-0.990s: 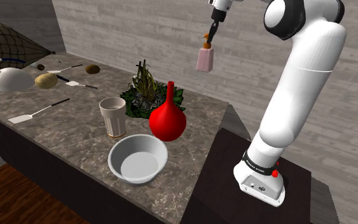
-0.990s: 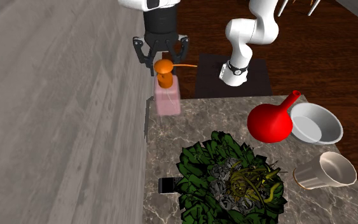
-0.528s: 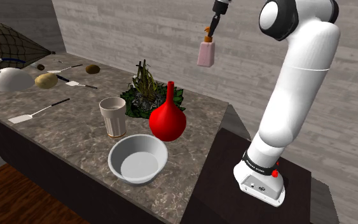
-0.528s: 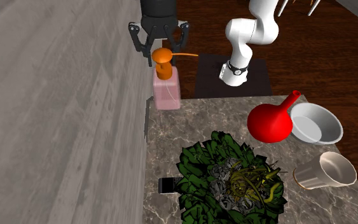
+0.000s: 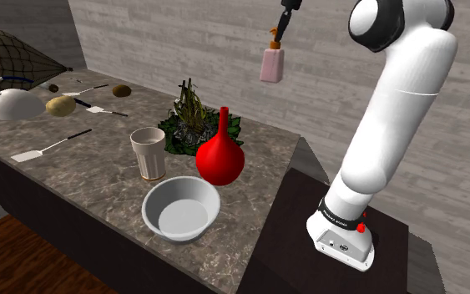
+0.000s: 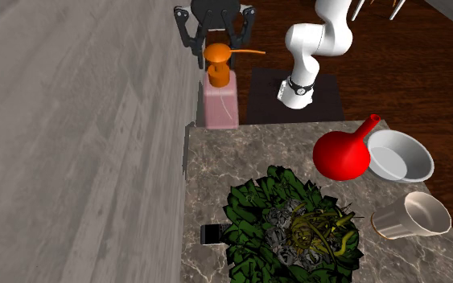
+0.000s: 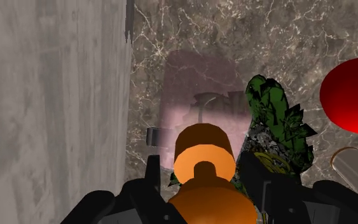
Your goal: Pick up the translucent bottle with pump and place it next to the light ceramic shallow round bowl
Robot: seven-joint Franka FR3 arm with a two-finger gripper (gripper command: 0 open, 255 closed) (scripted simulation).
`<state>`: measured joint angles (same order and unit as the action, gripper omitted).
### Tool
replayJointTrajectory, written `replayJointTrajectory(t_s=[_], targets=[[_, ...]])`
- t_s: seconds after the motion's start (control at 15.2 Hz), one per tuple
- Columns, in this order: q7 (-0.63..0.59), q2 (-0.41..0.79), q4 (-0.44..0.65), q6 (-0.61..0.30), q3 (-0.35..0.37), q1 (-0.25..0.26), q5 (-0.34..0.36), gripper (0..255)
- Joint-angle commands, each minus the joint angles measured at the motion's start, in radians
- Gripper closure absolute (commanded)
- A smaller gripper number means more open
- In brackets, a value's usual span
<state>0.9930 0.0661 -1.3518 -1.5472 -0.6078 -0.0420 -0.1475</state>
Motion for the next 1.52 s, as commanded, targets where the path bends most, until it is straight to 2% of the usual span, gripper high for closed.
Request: replayJointTrajectory(t_s=[0.0,0.33,0.66,1.06,1.45], targets=[[-0.061,-0.101,-0.109,-0.032,0.028,0.047,0.068,255],[-0.208,-0.312,-0.316,-0.062,0.133,0.091,0.184,255],[-0.339,-0.478,-0.473,-0.061,0.243,0.102,0.238,255],[-0.479,-0.638,-0.615,-0.037,0.37,0.109,0.247,255],[-0.611,-0.764,-0.713,-0.001,0.494,0.123,0.216,255]])
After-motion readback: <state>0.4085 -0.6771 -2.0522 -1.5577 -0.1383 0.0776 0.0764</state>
